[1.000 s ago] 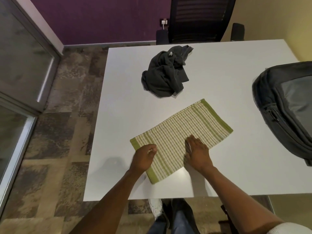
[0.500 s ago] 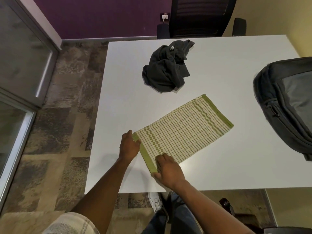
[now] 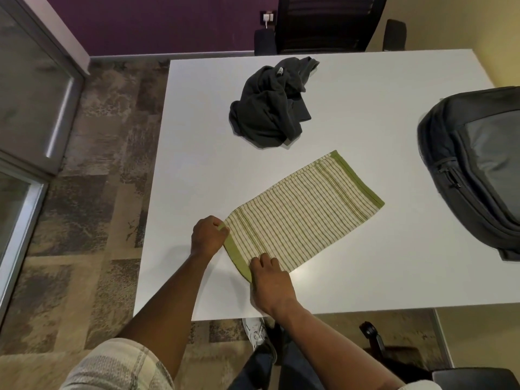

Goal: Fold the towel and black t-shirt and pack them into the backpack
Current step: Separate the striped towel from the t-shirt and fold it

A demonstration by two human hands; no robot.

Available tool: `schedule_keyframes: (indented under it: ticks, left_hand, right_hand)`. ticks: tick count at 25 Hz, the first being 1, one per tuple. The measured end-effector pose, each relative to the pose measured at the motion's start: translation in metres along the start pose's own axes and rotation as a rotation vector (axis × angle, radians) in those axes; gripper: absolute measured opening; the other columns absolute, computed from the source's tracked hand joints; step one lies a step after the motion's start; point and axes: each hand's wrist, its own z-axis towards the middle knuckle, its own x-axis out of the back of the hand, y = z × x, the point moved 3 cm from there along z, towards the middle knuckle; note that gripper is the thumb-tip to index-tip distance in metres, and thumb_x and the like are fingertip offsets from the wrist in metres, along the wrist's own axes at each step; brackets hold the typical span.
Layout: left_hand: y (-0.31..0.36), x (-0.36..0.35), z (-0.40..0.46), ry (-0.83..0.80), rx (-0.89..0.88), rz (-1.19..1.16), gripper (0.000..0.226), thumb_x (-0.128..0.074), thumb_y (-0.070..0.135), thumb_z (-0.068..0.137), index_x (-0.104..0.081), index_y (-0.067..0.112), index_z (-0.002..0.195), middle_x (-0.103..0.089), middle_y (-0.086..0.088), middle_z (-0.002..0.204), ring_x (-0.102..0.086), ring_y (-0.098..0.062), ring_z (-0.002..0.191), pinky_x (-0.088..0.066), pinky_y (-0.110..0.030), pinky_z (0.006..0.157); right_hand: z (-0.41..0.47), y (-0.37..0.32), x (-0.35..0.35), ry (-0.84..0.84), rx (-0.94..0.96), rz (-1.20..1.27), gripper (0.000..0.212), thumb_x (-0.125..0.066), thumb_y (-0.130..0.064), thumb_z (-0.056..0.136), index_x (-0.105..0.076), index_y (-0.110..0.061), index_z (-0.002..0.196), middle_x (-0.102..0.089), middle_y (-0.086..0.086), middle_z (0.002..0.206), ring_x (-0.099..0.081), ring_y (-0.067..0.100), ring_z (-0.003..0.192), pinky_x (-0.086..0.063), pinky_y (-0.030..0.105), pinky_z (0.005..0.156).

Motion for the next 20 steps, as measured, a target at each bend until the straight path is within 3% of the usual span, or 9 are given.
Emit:
schedule_keyframes:
  ticks: [5,12,16,20]
  left_hand:
    - [0.005,-0.002,0.006,0.007,0.083,-0.177,0.014,-0.065,0.016,0.090,-0.063,0.008,0.102,-0.068,-0.007,0.101,-0.062,-0.025,0.092,-0.051,-0.034,0.077]
    - [0.009,-0.001,0.013,-0.068,0.253,-0.519,0.028,-0.074,0.010,0.072,-0.061,0.017,0.095,-0.069,-0.011,0.097,-0.069,-0.031,0.093,-0.060,-0.052,0.084]
    - [0.032,0.011,0.022,-0.029,0.248,-0.618,0.043,-0.075,0.001,0.076,-0.057,0.018,0.111,-0.064,-0.012,0.110,-0.067,-0.028,0.099,-0.059,-0.049,0.087]
    - [0.076,0.019,0.036,-0.019,0.152,-0.653,0.046,-0.077,0.002,0.077,-0.060,0.017,0.117,-0.064,-0.013,0.108,-0.065,-0.025,0.089,-0.059,-0.042,0.084]
  right_hand:
    - [0.002,0.006,0.011,0.009,0.041,0.058,0.037,-0.056,-0.009,0.088,-0.050,-0.014,0.124,-0.054,0.005,0.118,-0.055,0.027,0.105,-0.051,0.040,0.071]
    - [0.005,0.013,0.025,-0.007,0.048,0.287,0.029,-0.050,-0.005,0.088,-0.055,-0.013,0.115,-0.061,0.008,0.105,-0.059,0.028,0.092,-0.049,0.036,0.071]
    - [0.006,0.021,0.042,-0.002,0.115,0.439,0.027,-0.054,-0.009,0.088,-0.057,-0.011,0.115,-0.063,0.009,0.106,-0.058,0.025,0.092,-0.050,0.037,0.078]
    - [0.005,0.035,0.069,0.072,0.113,0.587,0.030,-0.061,-0.020,0.089,-0.056,-0.017,0.118,-0.064,0.001,0.098,-0.054,0.014,0.080,-0.040,0.027,0.069]
